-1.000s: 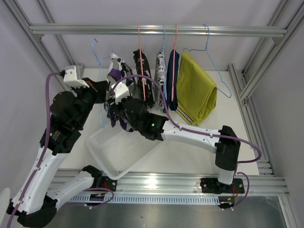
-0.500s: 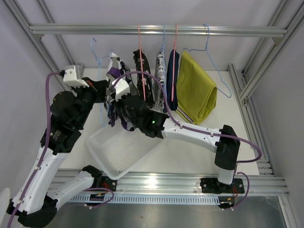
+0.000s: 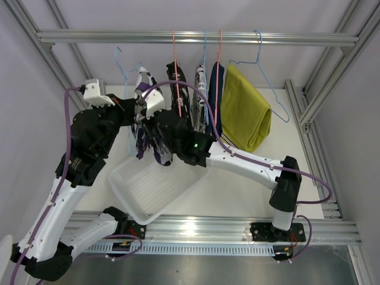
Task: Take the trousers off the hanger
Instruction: Remove the trousers from the hanger, then place the trousers in the bin.
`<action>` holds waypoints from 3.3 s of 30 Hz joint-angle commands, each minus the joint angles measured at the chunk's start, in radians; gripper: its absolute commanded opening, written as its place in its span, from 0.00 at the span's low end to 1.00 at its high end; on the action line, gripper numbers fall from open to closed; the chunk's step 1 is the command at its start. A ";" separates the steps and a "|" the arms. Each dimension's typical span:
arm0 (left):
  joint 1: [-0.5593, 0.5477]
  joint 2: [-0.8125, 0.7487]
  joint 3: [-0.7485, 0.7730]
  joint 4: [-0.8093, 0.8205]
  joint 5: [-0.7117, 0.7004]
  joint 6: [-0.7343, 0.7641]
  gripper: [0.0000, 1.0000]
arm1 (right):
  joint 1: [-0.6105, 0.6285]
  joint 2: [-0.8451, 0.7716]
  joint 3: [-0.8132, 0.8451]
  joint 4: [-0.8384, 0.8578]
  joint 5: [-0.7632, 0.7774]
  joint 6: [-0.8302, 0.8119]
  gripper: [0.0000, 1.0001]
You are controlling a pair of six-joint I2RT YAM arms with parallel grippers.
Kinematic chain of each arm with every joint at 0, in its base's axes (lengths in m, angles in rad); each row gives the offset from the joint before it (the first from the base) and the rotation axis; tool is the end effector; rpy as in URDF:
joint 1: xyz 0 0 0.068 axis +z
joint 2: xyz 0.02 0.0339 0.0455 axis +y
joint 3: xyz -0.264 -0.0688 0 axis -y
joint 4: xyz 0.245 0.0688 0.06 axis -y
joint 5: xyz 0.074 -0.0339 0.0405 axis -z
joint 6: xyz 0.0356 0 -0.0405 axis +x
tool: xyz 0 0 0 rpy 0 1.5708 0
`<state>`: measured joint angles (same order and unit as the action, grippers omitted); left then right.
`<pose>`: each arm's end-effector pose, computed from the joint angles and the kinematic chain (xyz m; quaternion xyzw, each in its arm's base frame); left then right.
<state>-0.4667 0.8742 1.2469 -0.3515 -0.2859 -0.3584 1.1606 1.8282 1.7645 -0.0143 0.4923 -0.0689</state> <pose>0.1519 -0.0653 0.4634 -0.0642 0.6969 -0.1923 0.6879 0.1911 0.3973 0.4049 -0.2755 0.6771 0.1890 0.6557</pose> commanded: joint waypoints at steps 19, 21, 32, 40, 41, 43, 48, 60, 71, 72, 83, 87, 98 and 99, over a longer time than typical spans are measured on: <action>0.109 0.071 0.000 0.108 -0.055 -0.043 0.00 | 0.053 -0.115 0.358 -0.102 0.088 -0.032 0.00; 0.125 0.069 0.000 0.105 -0.052 -0.050 0.01 | 0.057 -0.130 0.365 -0.113 0.100 -0.042 0.00; 0.143 0.081 0.000 0.103 -0.042 -0.059 0.00 | 0.090 -0.173 0.435 -0.138 0.157 -0.104 0.00; 0.143 0.118 0.000 0.091 -0.012 -0.086 0.00 | 0.108 -0.101 0.673 -0.176 0.190 -0.170 0.00; 0.143 0.120 0.002 0.091 -0.010 -0.088 0.00 | 0.108 -0.077 0.726 -0.180 0.199 -0.181 0.00; 0.143 0.121 0.002 0.091 0.001 -0.090 0.01 | 0.109 -0.069 0.748 -0.168 0.207 -0.213 0.00; 0.135 0.153 -0.006 0.094 0.022 -0.102 0.00 | 0.113 -0.087 0.747 -0.110 0.218 -0.247 0.00; 0.040 0.250 -0.023 0.100 -0.082 -0.042 0.00 | 0.123 -0.135 0.705 -0.104 0.195 -0.197 0.00; -0.066 0.341 -0.007 0.095 -0.260 0.085 0.01 | 0.142 -0.184 0.690 -0.136 0.203 -0.207 0.00; -0.066 0.348 -0.006 0.089 -0.262 0.088 0.01 | 0.145 -0.190 0.682 -0.138 0.210 -0.212 0.00; -0.055 0.353 0.014 0.020 -0.329 0.075 0.00 | 0.160 -0.368 0.443 -0.102 0.241 -0.209 0.00; 0.005 0.379 0.020 -0.050 -0.337 0.018 0.00 | 0.162 -0.405 0.398 -0.134 0.236 -0.195 0.00; 0.042 0.280 0.104 -0.145 -0.314 -0.001 0.01 | 0.137 -0.478 0.094 -0.107 0.212 -0.111 0.00; 0.042 0.270 0.111 -0.152 -0.311 0.002 0.00 | 0.133 -0.483 0.067 -0.102 0.210 -0.102 0.00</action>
<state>-0.4297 1.2213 1.2793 -0.4950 -0.5907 -0.3412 1.3060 1.3968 1.8778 -0.2813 0.7242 -0.2207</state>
